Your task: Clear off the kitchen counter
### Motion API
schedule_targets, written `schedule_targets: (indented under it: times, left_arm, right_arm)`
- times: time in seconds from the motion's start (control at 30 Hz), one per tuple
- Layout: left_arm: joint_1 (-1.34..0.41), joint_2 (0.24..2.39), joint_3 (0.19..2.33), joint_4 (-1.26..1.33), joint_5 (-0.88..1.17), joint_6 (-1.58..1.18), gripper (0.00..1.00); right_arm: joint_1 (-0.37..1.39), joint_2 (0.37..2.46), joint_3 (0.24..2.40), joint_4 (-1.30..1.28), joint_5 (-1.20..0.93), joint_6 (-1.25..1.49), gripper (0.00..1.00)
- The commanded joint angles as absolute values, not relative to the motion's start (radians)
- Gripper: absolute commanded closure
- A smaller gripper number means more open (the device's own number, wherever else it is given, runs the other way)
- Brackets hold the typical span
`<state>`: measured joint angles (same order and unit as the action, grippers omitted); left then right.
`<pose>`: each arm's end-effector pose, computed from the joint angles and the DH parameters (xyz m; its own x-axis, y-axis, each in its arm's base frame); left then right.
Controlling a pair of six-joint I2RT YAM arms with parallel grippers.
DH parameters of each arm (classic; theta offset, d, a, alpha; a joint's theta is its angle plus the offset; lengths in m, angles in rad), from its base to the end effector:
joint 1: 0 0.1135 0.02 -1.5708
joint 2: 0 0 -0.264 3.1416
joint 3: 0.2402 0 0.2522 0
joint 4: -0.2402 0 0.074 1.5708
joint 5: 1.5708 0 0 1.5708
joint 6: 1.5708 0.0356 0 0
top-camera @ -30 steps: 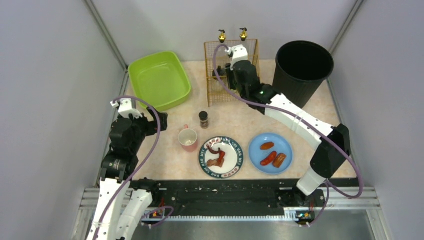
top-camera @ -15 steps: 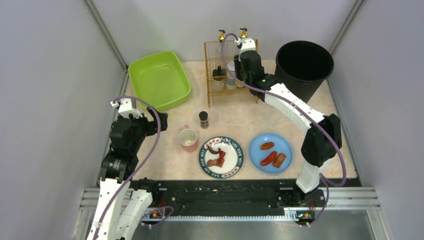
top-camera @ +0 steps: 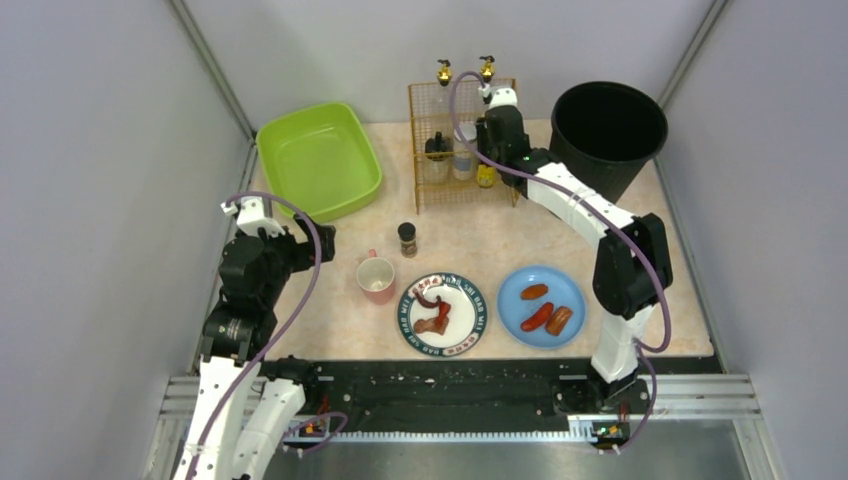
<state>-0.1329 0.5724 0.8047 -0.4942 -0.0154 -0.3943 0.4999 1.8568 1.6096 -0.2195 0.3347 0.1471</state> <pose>0.1274 -0.0165 0.3429 -0.2822 -0.3498 -0.8933 0.0101 0.9300 -0.3674 0.3942 0.2020 0.3166 -0.4192 -0.0712 -0.9051 -0.1353 0.9907 -0.0153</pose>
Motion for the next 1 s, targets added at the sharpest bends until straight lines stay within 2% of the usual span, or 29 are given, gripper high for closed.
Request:
schedule_targets:
  times: [0.0, 0.2, 0.3, 0.33, 0.37, 0.43, 0.47, 0.57, 0.7, 0.97]
  left_arm:
    - [-0.129, 0.572, 0.808, -0.463, -0.012, -0.394, 0.01]
    - [-0.129, 0.571, 0.807, -0.463, -0.015, -0.394, 0.01]
    - [-0.129, 0.57, 0.808, -0.465, -0.018, -0.393, 0.01]
    - [-0.129, 0.571, 0.808, -0.466, -0.018, -0.395, 0.01]
    - [-0.129, 0.57, 0.807, -0.466, -0.018, -0.394, 0.01]
    - [-0.129, 0.569, 0.808, -0.465, -0.017, -0.394, 0.01]
    - [-0.129, 0.57, 0.807, -0.466, -0.017, -0.394, 0.01]
    - [-0.129, 0.57, 0.808, -0.465, -0.017, -0.395, 0.01]
    - [-0.129, 0.567, 0.808, -0.465, -0.014, -0.393, 0.01]
    - [-0.129, 0.567, 0.808, -0.466, -0.021, -0.393, 0.01]
  right_arm:
    - [0.481, 1.877, 1.61, -0.122, 0.32, 0.177, 1.0]
    - [0.472, 1.9, 1.605, -0.139, 0.311, 0.192, 1.0]
    - [0.469, 1.902, 1.598, -0.143, 0.309, 0.193, 0.97]
    - [0.47, 1.901, 1.596, -0.146, 0.308, 0.195, 0.93]
    - [0.469, 1.9, 1.595, -0.148, 0.307, 0.195, 0.83]
    - [0.469, 1.892, 1.596, -0.155, 0.307, 0.195, 0.58]
    - [0.47, 1.885, 1.594, -0.157, 0.307, 0.196, 0.49]
    - [0.469, 1.852, 1.587, -0.156, 0.305, 0.193, 0.34]
    - [0.473, 1.799, 1.57, -0.155, 0.299, 0.181, 0.28]
    - [0.584, 1.633, 1.471, -0.142, 0.32, 0.128, 0.27]
